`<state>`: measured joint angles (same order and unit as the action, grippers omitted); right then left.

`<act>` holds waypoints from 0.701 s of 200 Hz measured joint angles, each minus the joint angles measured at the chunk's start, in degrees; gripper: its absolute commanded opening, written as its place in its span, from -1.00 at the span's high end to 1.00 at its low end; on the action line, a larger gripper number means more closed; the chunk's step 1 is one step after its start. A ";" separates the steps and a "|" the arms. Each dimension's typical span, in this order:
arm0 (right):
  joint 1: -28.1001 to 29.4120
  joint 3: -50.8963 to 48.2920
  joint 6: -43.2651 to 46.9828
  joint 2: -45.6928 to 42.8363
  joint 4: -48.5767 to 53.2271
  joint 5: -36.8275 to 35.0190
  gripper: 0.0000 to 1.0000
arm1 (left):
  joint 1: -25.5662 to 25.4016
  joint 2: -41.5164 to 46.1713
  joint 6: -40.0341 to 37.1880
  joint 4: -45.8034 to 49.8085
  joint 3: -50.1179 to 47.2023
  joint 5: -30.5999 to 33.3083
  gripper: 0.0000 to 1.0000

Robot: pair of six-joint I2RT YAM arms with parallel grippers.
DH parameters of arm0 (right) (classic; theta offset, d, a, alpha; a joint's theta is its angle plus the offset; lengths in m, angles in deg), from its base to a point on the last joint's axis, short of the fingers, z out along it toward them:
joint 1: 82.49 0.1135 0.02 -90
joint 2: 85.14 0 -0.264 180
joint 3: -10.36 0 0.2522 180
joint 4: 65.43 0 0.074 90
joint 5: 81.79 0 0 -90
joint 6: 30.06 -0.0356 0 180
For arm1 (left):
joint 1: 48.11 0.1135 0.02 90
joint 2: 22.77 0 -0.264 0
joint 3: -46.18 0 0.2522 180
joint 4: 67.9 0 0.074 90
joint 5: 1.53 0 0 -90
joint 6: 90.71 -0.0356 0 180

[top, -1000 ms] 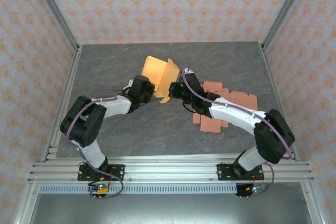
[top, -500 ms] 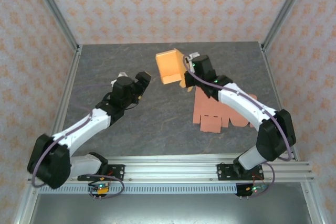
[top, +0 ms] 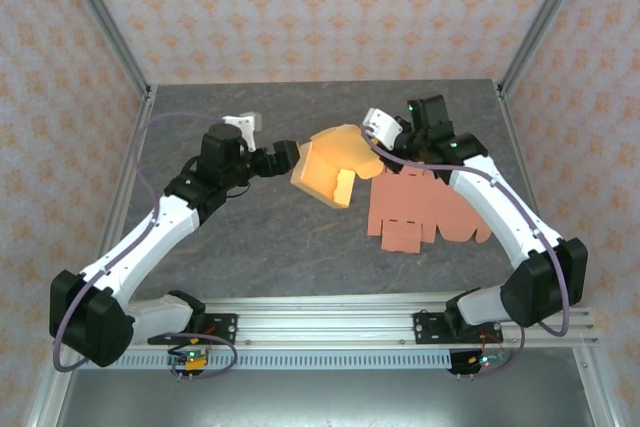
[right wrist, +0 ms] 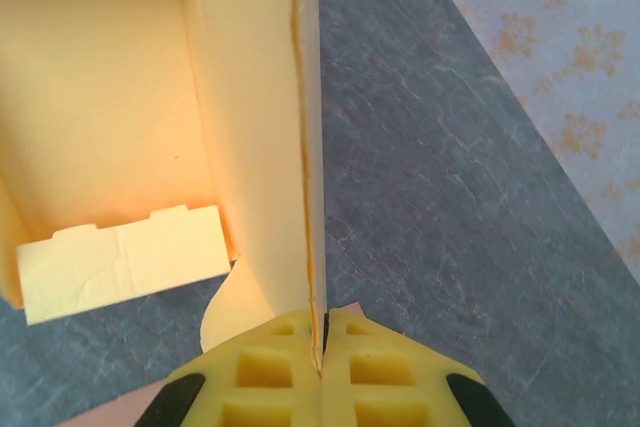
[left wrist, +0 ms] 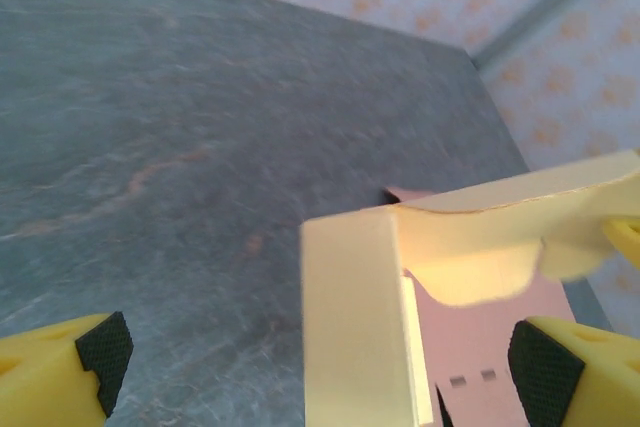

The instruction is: Fold the paper box

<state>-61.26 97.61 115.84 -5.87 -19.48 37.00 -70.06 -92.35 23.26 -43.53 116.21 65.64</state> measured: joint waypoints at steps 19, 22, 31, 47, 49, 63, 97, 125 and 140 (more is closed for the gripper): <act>-0.02 0.00 3.76 0.00 2.25 3.21 1.00 | 0.00 -1.64 -4.13 2.12 0.61 -7.17 -0.99; -0.02 0.00 4.20 0.00 2.58 3.82 1.00 | 0.00 -1.81 -4.70 2.54 0.59 -8.22 -0.98; -0.07 0.00 5.05 -0.04 3.19 5.18 1.00 | -0.02 -2.19 -5.97 3.39 0.59 -10.67 -0.97; -0.50 0.00 6.16 -0.04 4.17 7.80 1.00 | 0.00 -2.49 -7.63 4.20 0.59 -14.16 -0.90; -0.55 0.00 6.19 -0.04 4.22 7.91 1.00 | 0.00 -2.49 -7.72 4.26 0.59 -14.53 -0.89; -1.20 0.00 6.95 -0.04 4.85 10.12 1.00 | -0.02 -2.71 -8.94 4.70 0.59 -16.04 -0.83; -1.95 0.00 9.03 -0.04 6.91 12.72 1.00 | 0.00 -3.28 -12.90 8.68 0.70 -12.79 -0.84; -1.95 0.02 10.43 -0.04 8.37 13.68 1.00 | 0.00 -3.34 -14.95 11.19 0.90 -9.53 -0.84; -1.95 0.13 10.82 -0.04 8.90 14.14 1.00 | 0.13 -3.54 -14.88 11.06 0.90 -9.73 -0.81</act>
<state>-63.20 97.74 126.66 -5.92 -10.59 51.14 -69.93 -95.89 8.38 -32.47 117.11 55.92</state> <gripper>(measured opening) 0.044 0.920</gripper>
